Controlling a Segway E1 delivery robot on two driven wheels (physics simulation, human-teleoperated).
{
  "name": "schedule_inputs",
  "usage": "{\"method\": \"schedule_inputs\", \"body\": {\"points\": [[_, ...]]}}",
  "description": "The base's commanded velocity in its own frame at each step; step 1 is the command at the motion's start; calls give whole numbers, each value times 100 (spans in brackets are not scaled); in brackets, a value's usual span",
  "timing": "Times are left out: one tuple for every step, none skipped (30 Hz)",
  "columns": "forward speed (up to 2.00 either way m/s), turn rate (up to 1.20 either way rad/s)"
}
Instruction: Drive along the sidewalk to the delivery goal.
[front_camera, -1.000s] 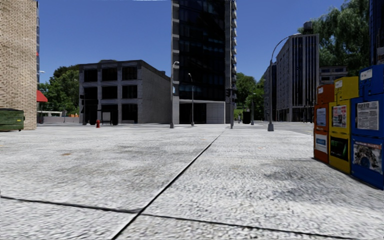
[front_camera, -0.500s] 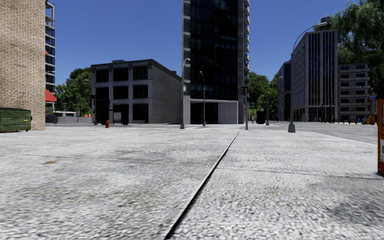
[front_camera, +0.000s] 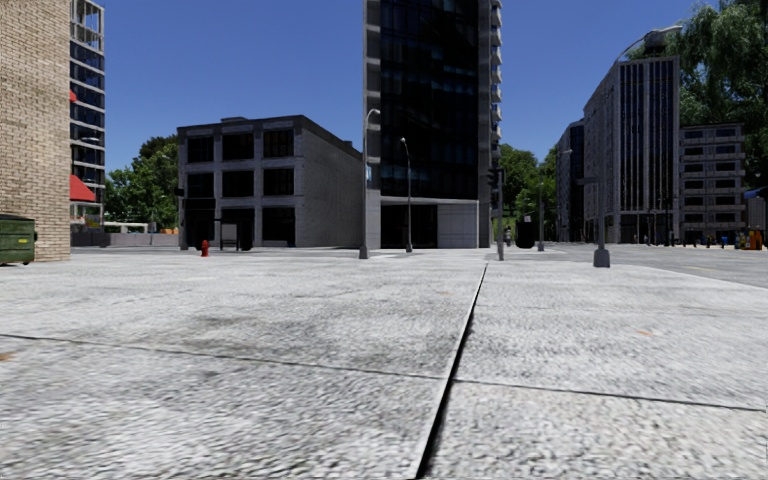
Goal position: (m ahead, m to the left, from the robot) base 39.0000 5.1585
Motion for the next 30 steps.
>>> {"method": "schedule_inputs", "body": {"points": [[200,-17],[200,-23],[200,-27],[200,-27],[200,-30],[200,-28],[200,0],[200,0],[200,0],[200,0],[200,0],[200,0],[200,0],[200,0],[200,0],[200,0],[200,0],[200,-3],[200,-15],[200,-15],[200,-31],[200,-38],[200,-33],[200,-33],[200,-5],[200,0],[200,0],[200,0],[200,0],[200,0]]}}
